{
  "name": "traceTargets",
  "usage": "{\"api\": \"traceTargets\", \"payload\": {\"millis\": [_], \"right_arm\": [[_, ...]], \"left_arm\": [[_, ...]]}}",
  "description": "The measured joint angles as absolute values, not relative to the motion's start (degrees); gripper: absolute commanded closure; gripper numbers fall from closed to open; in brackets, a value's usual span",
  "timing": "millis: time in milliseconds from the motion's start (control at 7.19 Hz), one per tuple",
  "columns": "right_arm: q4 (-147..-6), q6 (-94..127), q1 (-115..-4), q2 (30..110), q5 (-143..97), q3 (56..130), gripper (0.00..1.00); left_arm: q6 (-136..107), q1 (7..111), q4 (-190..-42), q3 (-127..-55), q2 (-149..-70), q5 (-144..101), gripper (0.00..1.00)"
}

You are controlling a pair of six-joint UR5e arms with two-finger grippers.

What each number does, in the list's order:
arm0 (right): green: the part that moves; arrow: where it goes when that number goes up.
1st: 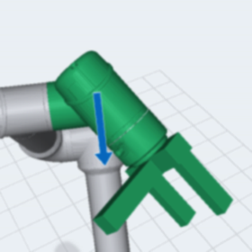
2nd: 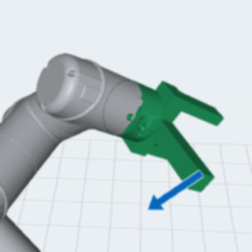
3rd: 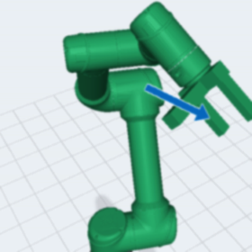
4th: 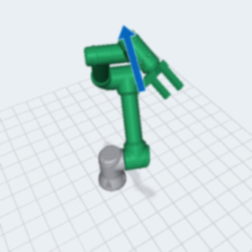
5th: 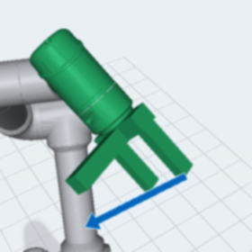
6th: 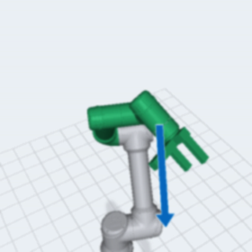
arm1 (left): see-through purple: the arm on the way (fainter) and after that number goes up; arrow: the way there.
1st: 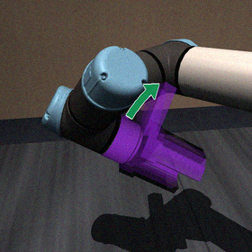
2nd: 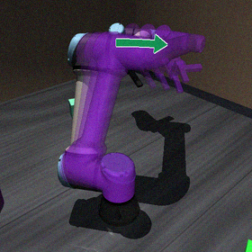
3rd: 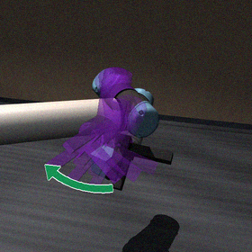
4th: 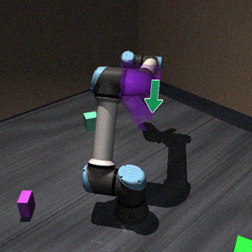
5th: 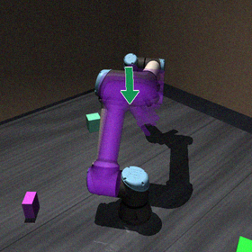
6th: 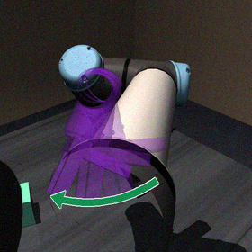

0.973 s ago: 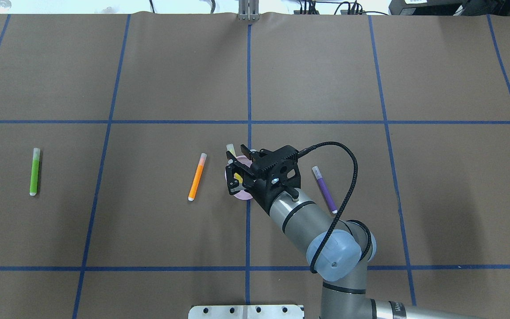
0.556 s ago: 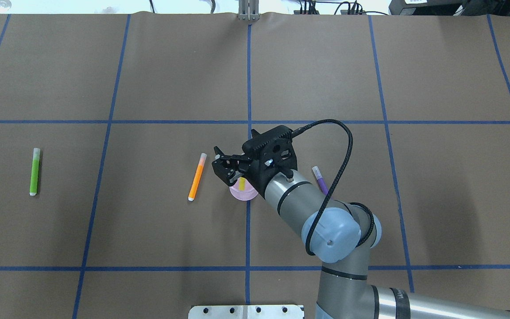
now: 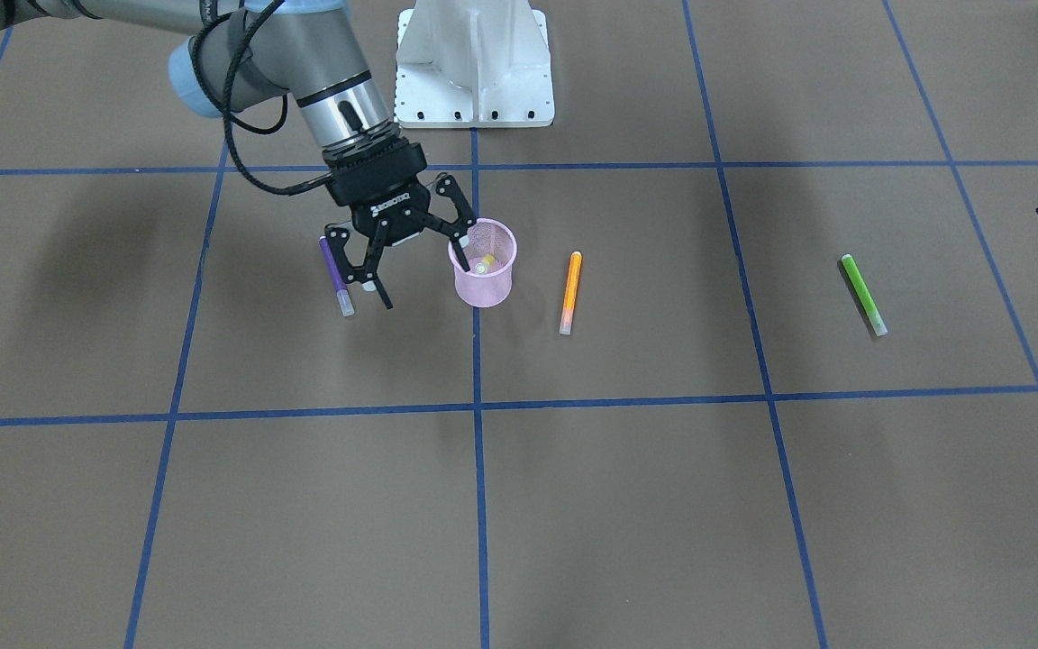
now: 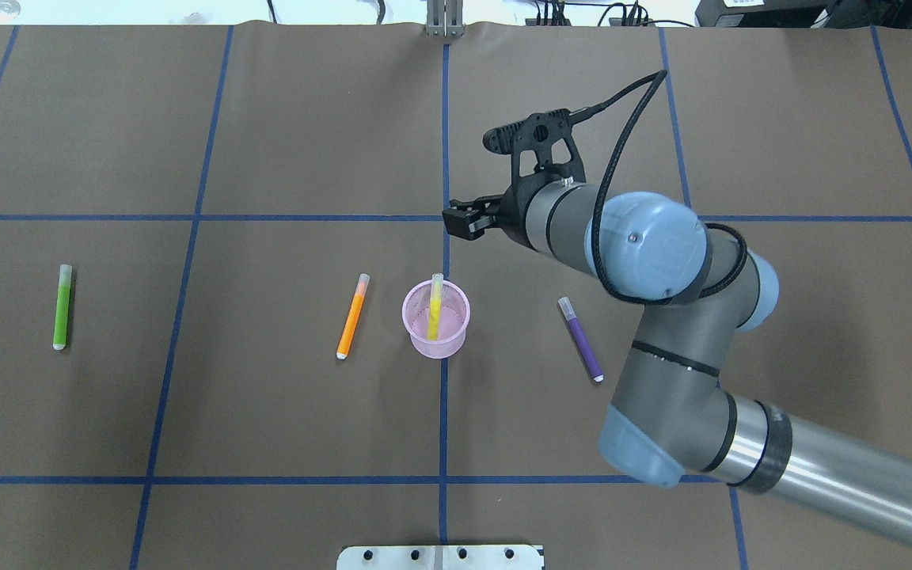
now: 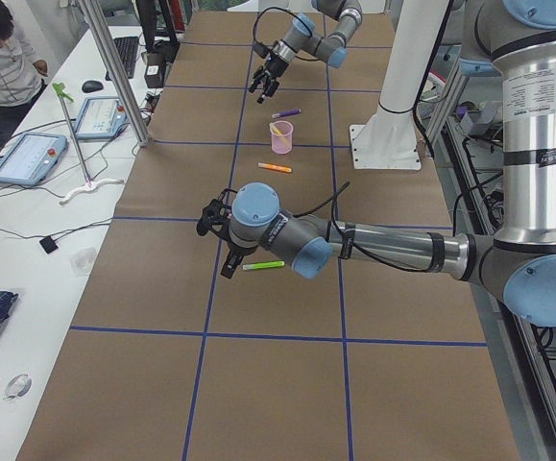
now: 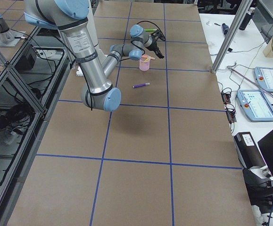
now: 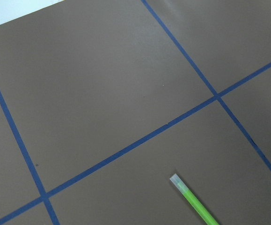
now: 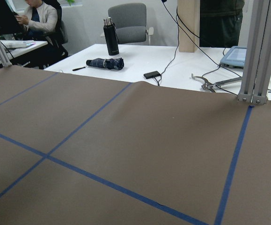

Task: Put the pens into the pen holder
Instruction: 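Raise the right gripper while the left gripper reaches toward the green marker, then grasp the green marker with the left gripper and lift it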

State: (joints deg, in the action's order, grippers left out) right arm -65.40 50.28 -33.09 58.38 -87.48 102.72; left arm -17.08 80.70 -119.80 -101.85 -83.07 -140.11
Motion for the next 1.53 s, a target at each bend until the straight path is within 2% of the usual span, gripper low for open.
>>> {"api": "traceTargets", "payload": {"millis": [278,556,1112,1390,1529], "right_arm": [[-75.9,49.2,-46.4,59.2,-107.5,102.8,0.00],[-80.4,40.9,-57.1,62.9,-120.2,102.6,0.00],[-82.0,30.2,-66.9,74.7,-128.2,103.3,0.00],[-81.8,25.3,-69.1,78.3,-128.4,103.3,0.00],[-81.8,24.4,-69.5,78.8,-128.4,103.2,0.00]], "left_arm": [[-28.9,73.1,-120.3,-101.8,-82.9,-133.1,0.00],[-34.9,65.1,-120.1,-100.6,-83.9,-127.8,0.00],[-39.7,56.2,-120.5,-92.5,-89.9,-120.6,0.01],[-42.4,54.2,-120.7,-91.6,-91.0,-119.6,0.15],[-44.5,52.7,-120.7,-91.5,-91.5,-118.7,0.29]]}}
